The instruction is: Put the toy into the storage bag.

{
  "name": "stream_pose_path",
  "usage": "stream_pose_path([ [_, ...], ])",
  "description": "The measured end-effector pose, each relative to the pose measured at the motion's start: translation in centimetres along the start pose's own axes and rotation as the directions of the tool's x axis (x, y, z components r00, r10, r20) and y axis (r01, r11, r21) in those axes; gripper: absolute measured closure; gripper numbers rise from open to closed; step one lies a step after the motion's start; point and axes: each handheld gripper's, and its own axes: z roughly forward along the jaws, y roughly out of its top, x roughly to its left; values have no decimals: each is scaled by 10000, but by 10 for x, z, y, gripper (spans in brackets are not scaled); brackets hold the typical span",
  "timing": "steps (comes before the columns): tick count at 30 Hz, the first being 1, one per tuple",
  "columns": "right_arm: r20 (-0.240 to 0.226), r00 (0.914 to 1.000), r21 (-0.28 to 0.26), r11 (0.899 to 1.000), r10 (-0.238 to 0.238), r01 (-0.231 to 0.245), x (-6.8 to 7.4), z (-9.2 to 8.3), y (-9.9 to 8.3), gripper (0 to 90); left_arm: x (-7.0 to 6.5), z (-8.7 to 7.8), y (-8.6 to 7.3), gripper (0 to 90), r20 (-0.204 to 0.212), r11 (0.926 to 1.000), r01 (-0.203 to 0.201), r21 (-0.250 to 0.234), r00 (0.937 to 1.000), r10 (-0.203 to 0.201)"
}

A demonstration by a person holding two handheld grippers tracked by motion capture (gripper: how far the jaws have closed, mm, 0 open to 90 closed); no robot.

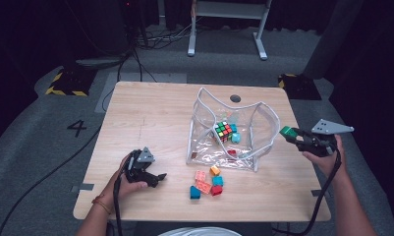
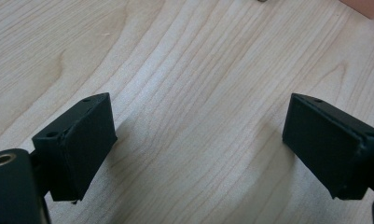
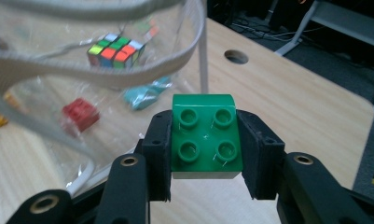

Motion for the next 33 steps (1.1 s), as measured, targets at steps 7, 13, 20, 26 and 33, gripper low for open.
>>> stream_pose_path([
  [7,246,9996,-233,9997,-107,112,-11,-2,30,594,0,0,0,95,-29,10000,-22,11,10000,22],
  [13,337,9989,-200,9992,-334,341,-14,4,48,594,0,0,0,95,-26,10000,-14,1,10000,14],
  [20,484,9979,-253,9987,-433,446,-19,6,69,594,0,0,0,95,-26,10000,-18,-1,10000,18],
  [26,538,9964,-303,9972,-660,677,-18,10,89,594,0,0,0,95,-25,10000,-19,1,10000,19],
  [33,448,9957,-317,9961,-811,825,-11,18,112,594,0,0,0,95,-22,10000,-14,-11,10000,14],
])
